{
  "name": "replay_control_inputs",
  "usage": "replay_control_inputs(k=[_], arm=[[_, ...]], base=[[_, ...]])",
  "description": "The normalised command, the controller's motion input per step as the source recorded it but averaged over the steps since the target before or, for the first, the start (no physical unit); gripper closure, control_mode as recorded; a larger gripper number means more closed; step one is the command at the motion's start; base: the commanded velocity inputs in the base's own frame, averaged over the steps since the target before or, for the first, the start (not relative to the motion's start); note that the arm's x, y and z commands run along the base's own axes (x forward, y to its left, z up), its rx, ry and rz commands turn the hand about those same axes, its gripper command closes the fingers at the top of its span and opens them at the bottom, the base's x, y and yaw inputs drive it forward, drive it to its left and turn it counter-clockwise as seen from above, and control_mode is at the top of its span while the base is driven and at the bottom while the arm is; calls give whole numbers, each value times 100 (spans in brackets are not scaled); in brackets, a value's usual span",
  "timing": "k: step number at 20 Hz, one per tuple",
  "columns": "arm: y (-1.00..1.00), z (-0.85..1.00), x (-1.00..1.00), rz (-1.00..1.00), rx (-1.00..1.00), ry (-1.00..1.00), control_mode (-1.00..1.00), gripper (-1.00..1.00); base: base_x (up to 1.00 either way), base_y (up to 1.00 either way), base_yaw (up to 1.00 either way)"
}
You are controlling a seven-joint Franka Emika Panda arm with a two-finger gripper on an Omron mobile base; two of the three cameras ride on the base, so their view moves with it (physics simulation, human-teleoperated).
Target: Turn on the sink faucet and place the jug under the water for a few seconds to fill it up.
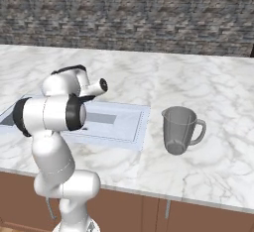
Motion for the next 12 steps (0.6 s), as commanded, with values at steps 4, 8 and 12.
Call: replay_control_inputs(k=[4, 8, 12], arm=[[47, 0, 49, -3, 0, -1, -100, -100], [46, -4, 44, -2, 0, 0, -100, -100], [18, -10, 55, -2, 2, 0, -100, -100]], base=[[0, 0, 0], [0, 0, 0], [0, 0, 0]])
